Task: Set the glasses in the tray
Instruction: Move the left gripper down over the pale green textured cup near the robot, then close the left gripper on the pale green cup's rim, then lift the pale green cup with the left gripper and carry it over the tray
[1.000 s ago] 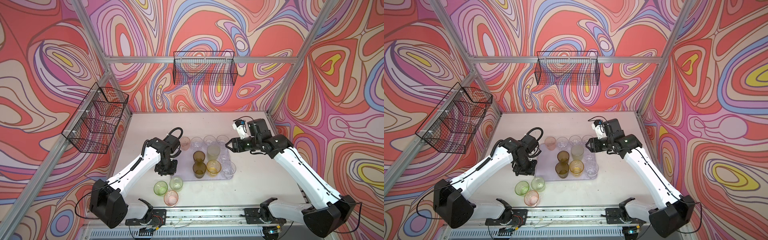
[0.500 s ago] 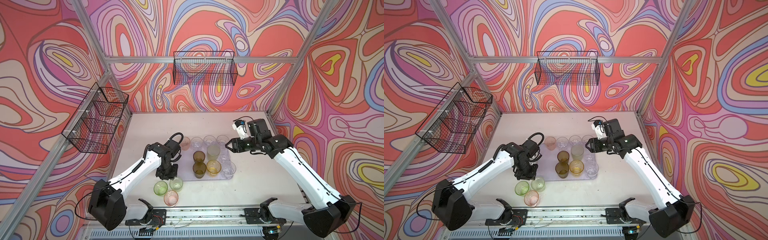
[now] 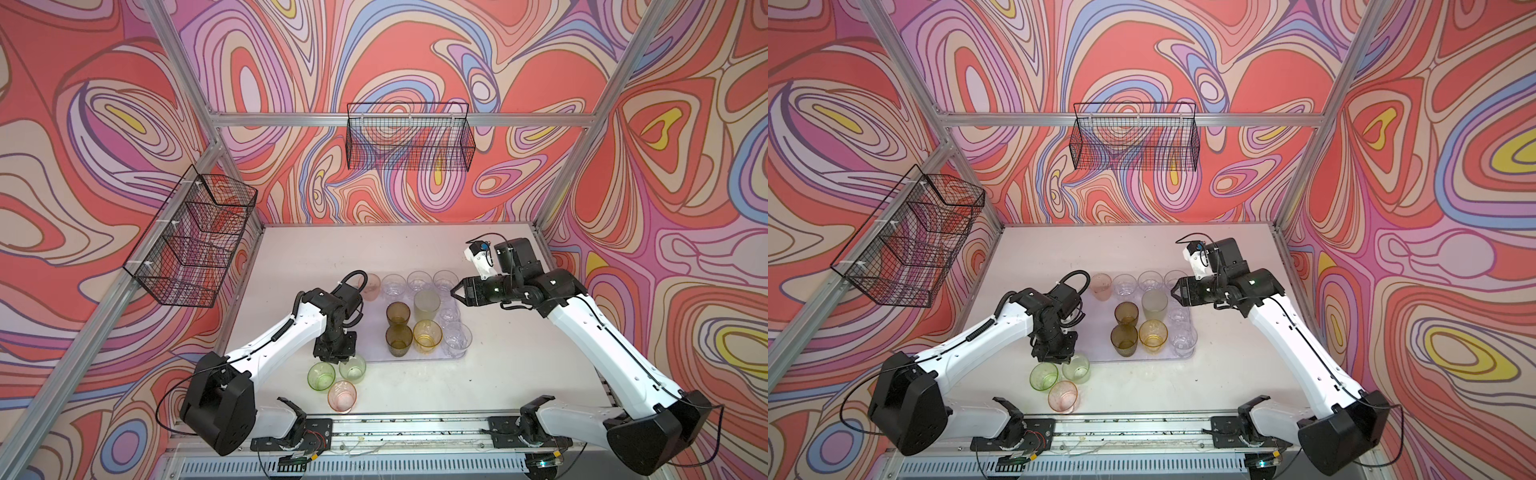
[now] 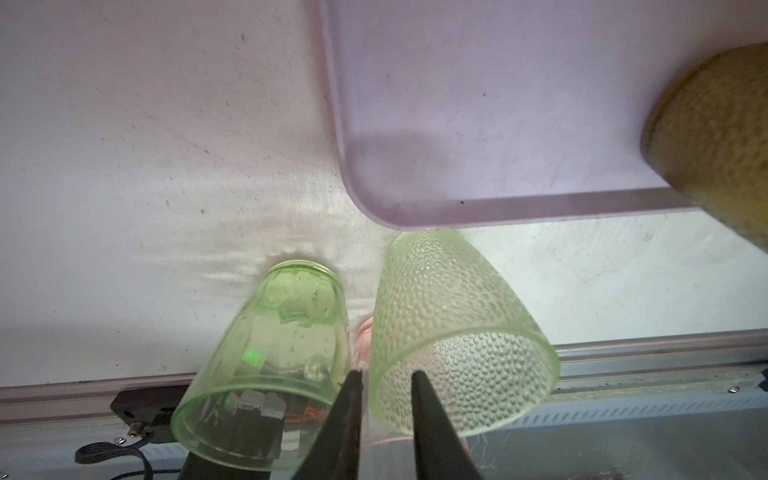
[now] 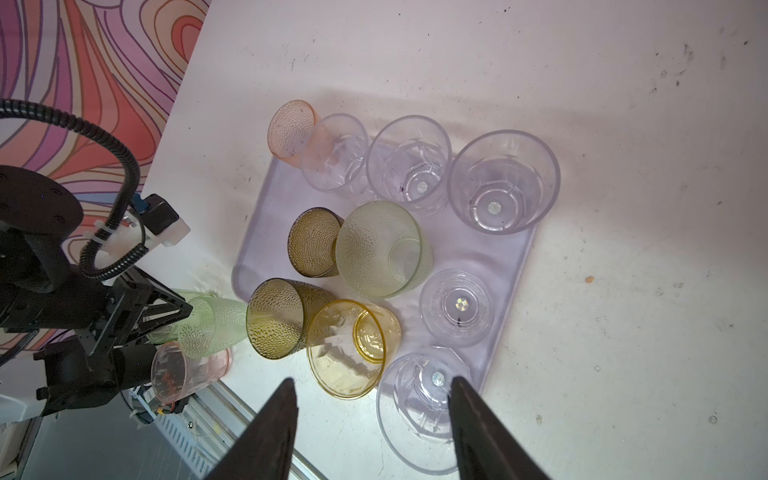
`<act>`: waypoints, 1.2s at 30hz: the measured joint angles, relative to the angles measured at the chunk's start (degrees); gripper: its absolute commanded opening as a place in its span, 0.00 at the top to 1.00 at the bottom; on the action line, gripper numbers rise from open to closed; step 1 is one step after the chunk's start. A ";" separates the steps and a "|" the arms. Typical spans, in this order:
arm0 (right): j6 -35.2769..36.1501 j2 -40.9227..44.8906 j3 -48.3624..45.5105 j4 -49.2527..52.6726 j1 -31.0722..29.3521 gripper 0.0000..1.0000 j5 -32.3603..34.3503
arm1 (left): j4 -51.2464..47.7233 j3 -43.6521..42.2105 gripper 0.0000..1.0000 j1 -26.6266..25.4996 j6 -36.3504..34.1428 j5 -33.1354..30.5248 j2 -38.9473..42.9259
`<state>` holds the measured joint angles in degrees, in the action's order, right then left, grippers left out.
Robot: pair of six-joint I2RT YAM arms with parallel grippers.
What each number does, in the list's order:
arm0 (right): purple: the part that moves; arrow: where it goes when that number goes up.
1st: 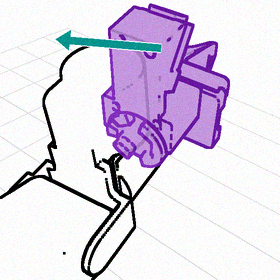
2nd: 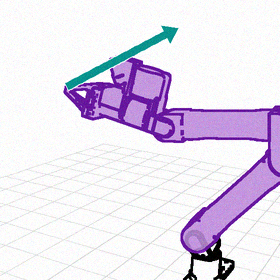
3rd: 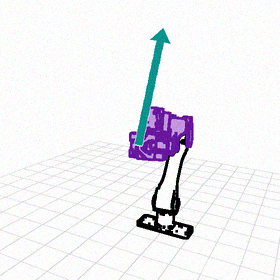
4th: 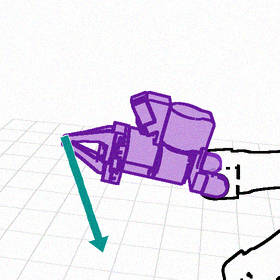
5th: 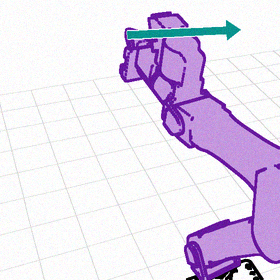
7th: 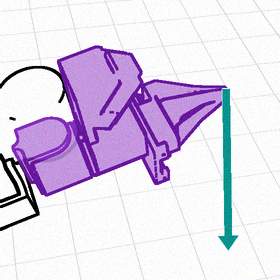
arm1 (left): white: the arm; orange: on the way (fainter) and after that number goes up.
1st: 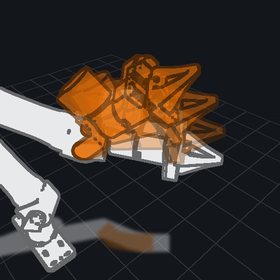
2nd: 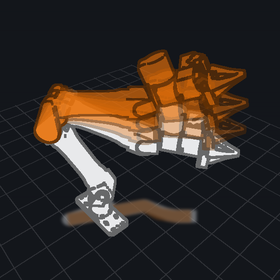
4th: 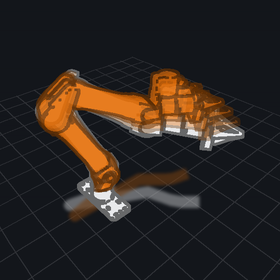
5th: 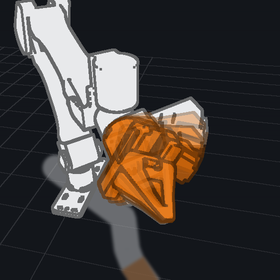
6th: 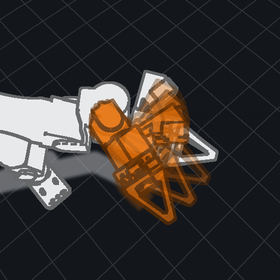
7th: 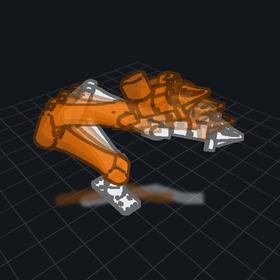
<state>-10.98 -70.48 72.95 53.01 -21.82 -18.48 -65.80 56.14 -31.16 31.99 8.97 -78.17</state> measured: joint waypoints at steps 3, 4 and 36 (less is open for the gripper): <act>0.00 0.00 0.00 0.20 0.00 0.40 0.00 | 0.50 -0.46 0.76 0.00 0.02 0.02 -0.42; 0.00 0.00 0.00 0.20 0.00 0.40 0.00 | 0.70 -0.68 0.77 0.00 0.04 0.02 -0.57; 0.00 0.00 0.00 0.20 0.00 0.41 -0.02 | -1.95 3.08 0.97 -0.04 -0.70 -1.11 -1.77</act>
<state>-10.98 -70.48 72.95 53.21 -21.82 -18.50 -67.75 59.22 -31.20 31.29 7.86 -79.94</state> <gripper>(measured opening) 0.595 0.072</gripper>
